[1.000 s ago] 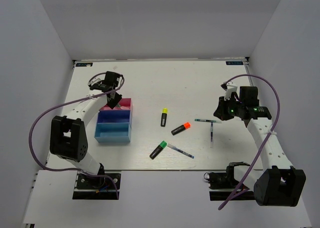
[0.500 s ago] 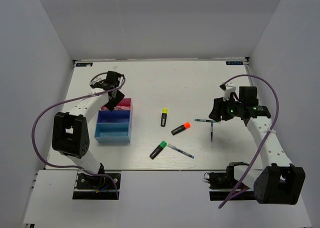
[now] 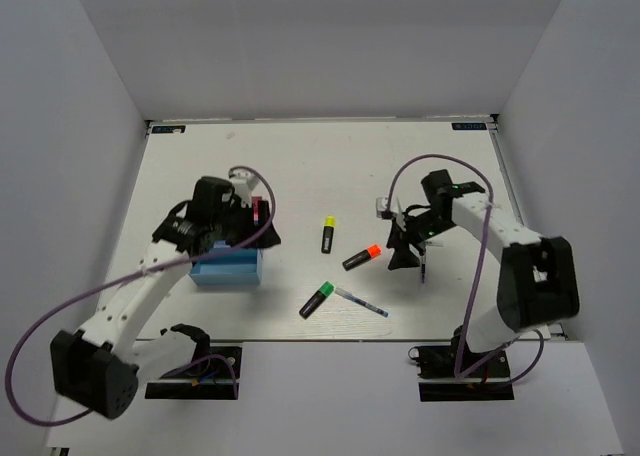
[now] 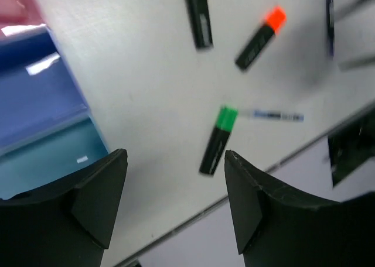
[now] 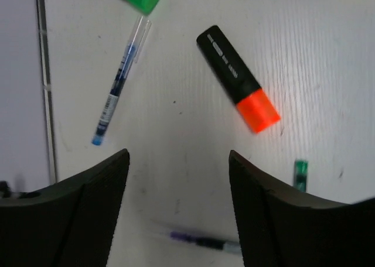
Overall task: Sort the stationery into containers
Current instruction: Grab a piece of stationery with the right arm
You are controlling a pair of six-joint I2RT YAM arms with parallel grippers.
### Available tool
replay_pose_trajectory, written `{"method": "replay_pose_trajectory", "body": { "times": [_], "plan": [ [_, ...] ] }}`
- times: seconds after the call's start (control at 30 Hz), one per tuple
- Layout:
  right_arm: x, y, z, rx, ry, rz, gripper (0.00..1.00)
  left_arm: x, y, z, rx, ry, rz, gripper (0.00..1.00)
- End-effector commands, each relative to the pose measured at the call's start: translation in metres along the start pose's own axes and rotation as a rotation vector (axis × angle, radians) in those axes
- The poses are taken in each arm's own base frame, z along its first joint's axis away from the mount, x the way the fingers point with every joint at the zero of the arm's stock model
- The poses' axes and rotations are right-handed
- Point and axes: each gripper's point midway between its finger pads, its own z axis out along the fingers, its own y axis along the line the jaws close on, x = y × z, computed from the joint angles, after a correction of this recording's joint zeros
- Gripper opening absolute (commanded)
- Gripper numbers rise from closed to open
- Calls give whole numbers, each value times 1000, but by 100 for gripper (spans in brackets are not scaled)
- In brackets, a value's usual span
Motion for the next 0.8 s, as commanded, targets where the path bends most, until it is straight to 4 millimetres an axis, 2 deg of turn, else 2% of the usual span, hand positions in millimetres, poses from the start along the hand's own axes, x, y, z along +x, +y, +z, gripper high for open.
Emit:
{"method": "replay_pose_trajectory", "body": {
  "times": [0.0, 0.03, 0.07, 0.17, 0.2, 0.23, 0.27, 0.3, 0.33, 0.43, 0.53, 0.63, 0.77],
  "plan": [
    [-12, -19, 17, -79, 29, -350, 68, 57, -11, -15, 106, 74, 212, 78],
    [-17, -21, 25, -100, 72, -421, 65, 58, -17, -21, 138, 52, 219, 78],
    [-8, -26, 32, -122, 107, -436, 65, 63, -20, -22, 157, 57, 215, 78],
    [-8, -44, 53, -74, 151, -537, 67, 80, -19, -23, 171, 67, 193, 81],
    [-8, -41, 63, -86, 157, -553, 67, 81, -22, -26, 187, 57, 203, 81],
    [-8, -52, 68, -54, 164, -574, 67, 89, -19, -24, 185, 72, 204, 81],
    [-11, -56, 69, -46, 176, -580, 67, 89, -16, -23, 171, 69, 204, 81],
    [-10, -52, 76, -76, 189, -578, 67, 88, -15, -24, 170, 49, 215, 82],
    [-3, -55, 80, -84, 215, -561, 67, 93, -13, -22, 165, 53, 217, 82],
    [-2, -67, 89, -48, 257, -583, 67, 92, -9, -21, 154, 24, 230, 82],
    [10, -64, 97, -72, 308, -589, 67, 91, -10, -24, 158, 6, 235, 82],
    [26, -60, 100, -106, 367, -585, 60, 85, -11, -29, 157, -36, 245, 83],
    [47, -55, 100, -151, 444, -584, 28, 83, -11, -33, 152, -65, 244, 83]
  ]
}}
